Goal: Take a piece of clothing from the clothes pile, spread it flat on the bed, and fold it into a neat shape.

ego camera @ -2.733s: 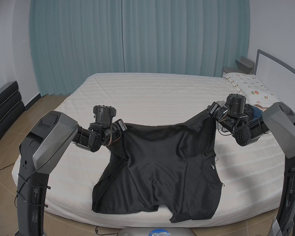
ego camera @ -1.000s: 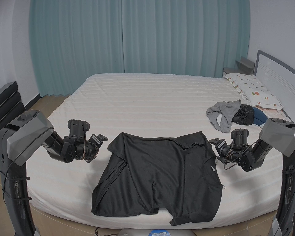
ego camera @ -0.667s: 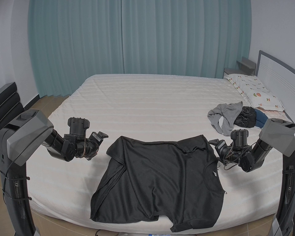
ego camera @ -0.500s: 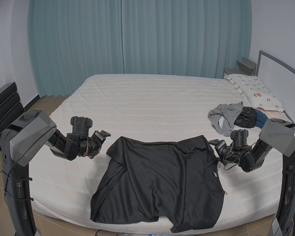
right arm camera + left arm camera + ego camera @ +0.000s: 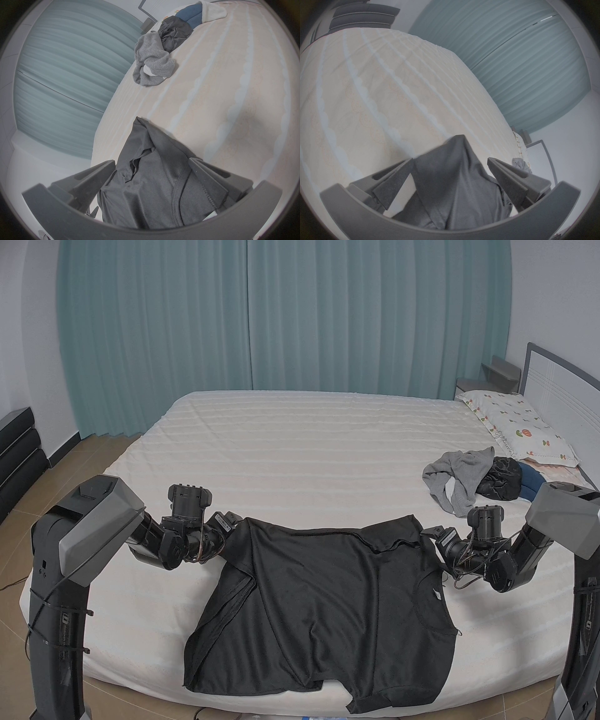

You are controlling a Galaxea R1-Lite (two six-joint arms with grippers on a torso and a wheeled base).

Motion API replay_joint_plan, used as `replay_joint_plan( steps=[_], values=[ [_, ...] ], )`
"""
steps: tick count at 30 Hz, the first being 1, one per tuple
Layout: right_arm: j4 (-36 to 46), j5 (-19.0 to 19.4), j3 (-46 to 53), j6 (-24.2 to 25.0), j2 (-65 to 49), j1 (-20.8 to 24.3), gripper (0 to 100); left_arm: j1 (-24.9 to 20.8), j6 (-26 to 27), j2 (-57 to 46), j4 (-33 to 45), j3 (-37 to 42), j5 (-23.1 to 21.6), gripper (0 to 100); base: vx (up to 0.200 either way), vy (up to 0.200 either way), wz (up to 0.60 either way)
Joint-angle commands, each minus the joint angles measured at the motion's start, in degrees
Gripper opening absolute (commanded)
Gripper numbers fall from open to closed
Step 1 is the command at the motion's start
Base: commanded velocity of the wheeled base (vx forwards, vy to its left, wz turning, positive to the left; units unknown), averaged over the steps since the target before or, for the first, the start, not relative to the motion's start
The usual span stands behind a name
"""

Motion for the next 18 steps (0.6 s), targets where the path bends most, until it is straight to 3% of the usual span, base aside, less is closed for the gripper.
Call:
replay_joint_plan(
  steps=[1,13,14,18],
  values=[
    [-0.02,0.01,0.1,-0.02,0.09,0.45,100,-0.06,0.29,2.43,-0.17,-0.52,0.07,100,0.0,0.0,0.0],
    [-0.02,0.01,0.01,-0.02,0.44,0.54,100,-0.14,1.43,2.79,-0.43,-0.08,0.16,100,0.0,0.0,0.0],
    [-0.02,0.01,0.01,-0.02,0.44,0.54,100,-0.14,1.43,2.79,-0.43,-0.08,0.16,0,0.0,0.0,0.0],
    [-0.02,0.01,-0.07,-0.02,0.44,0.54,100,-0.23,1.43,3.05,-0.52,-0.7,0.95,0,0.0,0.0,0.0]
  ],
)
